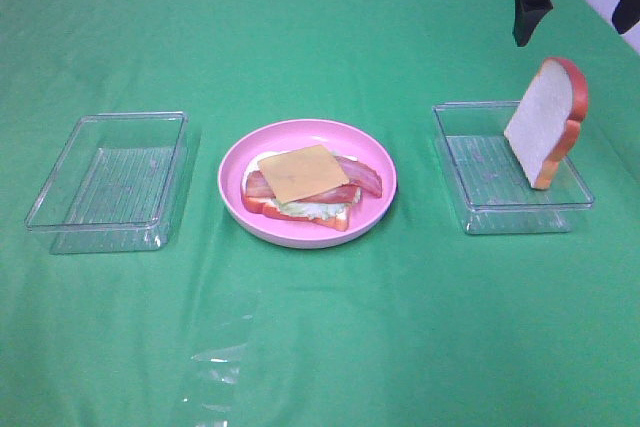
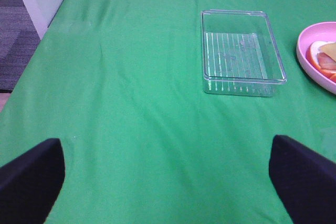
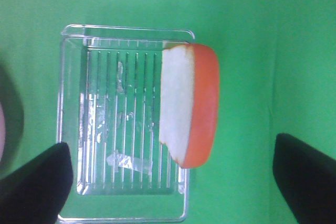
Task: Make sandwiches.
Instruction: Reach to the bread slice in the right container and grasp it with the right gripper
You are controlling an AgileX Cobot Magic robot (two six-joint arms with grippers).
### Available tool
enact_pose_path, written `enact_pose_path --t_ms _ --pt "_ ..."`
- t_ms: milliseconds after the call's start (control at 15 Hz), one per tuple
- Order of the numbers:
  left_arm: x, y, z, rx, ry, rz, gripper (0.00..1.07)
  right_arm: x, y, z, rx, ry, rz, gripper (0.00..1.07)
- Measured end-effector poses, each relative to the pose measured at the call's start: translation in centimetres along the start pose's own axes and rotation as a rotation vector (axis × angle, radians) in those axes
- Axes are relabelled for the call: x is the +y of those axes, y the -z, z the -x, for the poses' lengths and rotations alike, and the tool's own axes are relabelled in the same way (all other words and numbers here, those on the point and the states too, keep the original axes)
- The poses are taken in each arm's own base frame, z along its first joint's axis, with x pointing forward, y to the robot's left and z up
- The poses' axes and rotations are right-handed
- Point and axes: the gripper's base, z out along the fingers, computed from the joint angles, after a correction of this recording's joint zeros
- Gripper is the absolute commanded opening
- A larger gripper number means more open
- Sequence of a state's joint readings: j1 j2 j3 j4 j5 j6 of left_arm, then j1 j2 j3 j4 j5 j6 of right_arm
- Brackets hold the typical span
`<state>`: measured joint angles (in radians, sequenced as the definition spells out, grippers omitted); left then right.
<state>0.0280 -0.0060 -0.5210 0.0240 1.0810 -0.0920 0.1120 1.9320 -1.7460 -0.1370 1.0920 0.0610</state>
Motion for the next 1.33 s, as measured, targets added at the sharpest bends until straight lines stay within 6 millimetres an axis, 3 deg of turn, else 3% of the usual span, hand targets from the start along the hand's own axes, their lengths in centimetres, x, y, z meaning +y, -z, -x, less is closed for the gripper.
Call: enact_pose_path --t_ms 467,600,933,1067,1333 --pt "0.0 0.0 0.0 0.0 0.0 0.0 1.0 -0.6 -0.7 0.6 -0.04 -0.015 0.0 0.99" --pt "0.0 0.0 0.0 0.0 0.0 0.0 1.0 -0.4 -2.4 0.8 -0.015 -0.008 -0.004 0.99" --pt "0.0 0.0 0.0 0.0 0.0 0.0 1.0 0.3 -8.6 0.7 0.106 0.015 -0.013 0.98" --pt "0.0 0.0 0.0 0.0 0.0 0.0 1.0 0.3 -9.2 0.7 0.109 0.018 -0.013 0.85" --pt "0.0 0.0 0.0 0.0 0.0 0.0 1.0 0.4 -9.2 0.8 0.105 0.017 -0.011 0.19"
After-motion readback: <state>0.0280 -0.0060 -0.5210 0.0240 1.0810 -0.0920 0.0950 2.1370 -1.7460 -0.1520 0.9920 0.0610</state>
